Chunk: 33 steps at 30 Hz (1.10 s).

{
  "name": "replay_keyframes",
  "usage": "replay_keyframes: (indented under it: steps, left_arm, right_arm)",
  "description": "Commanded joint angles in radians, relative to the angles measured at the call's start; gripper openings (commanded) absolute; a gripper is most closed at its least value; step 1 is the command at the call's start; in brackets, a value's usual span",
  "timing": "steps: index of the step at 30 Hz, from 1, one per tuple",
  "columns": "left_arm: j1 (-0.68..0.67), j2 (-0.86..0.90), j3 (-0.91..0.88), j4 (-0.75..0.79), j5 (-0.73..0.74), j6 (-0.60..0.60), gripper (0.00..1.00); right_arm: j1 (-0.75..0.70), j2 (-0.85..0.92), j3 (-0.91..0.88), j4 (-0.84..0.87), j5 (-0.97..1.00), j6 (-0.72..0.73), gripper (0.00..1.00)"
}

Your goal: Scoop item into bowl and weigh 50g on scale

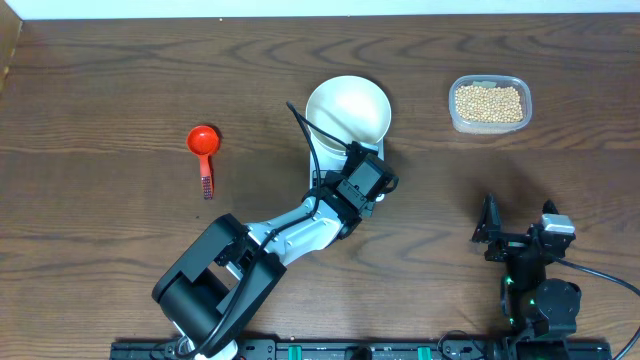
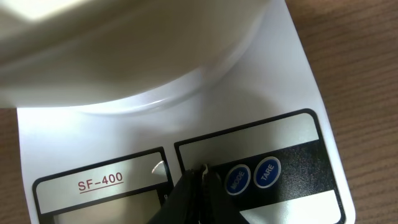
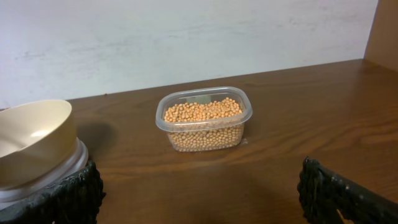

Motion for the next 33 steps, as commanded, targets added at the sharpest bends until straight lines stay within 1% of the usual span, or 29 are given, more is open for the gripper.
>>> replay_keyframes:
  steps: [1, 15, 19, 21, 24, 33]
  left_arm:
    - [0.025, 0.171, -0.125, -0.071, 0.047, -0.002, 0.07]
    - [0.025, 0.171, -0.125, -0.042, 0.046, 0.004, 0.07]
    - [0.025, 0.171, -0.125, -0.016, 0.047, 0.030, 0.07]
    - [0.024, 0.171, -0.125, -0.014, 0.065, 0.035, 0.07]
    - [0.025, 0.171, -0.125, -0.013, 0.131, 0.055, 0.07]
    - [0.024, 0.171, -0.125, -0.042, 0.119, 0.056, 0.07]
  right_arm:
    - [0.008, -0.006, -0.002, -0.002, 0.005, -0.008, 0.99]
    - [0.008, -0.006, -0.002, -0.002, 0.005, -0.008, 0.99]
    - [0.008, -0.006, -0.002, -0.002, 0.005, -0.008, 0.99]
    - [0.008, -0.006, -0.002, -0.002, 0.005, -0.008, 0.99]
    - [0.008, -0.006, -0.002, -0.002, 0.005, -0.008, 0.99]
    - [0.008, -0.006, -0.002, -0.002, 0.005, -0.008, 0.99]
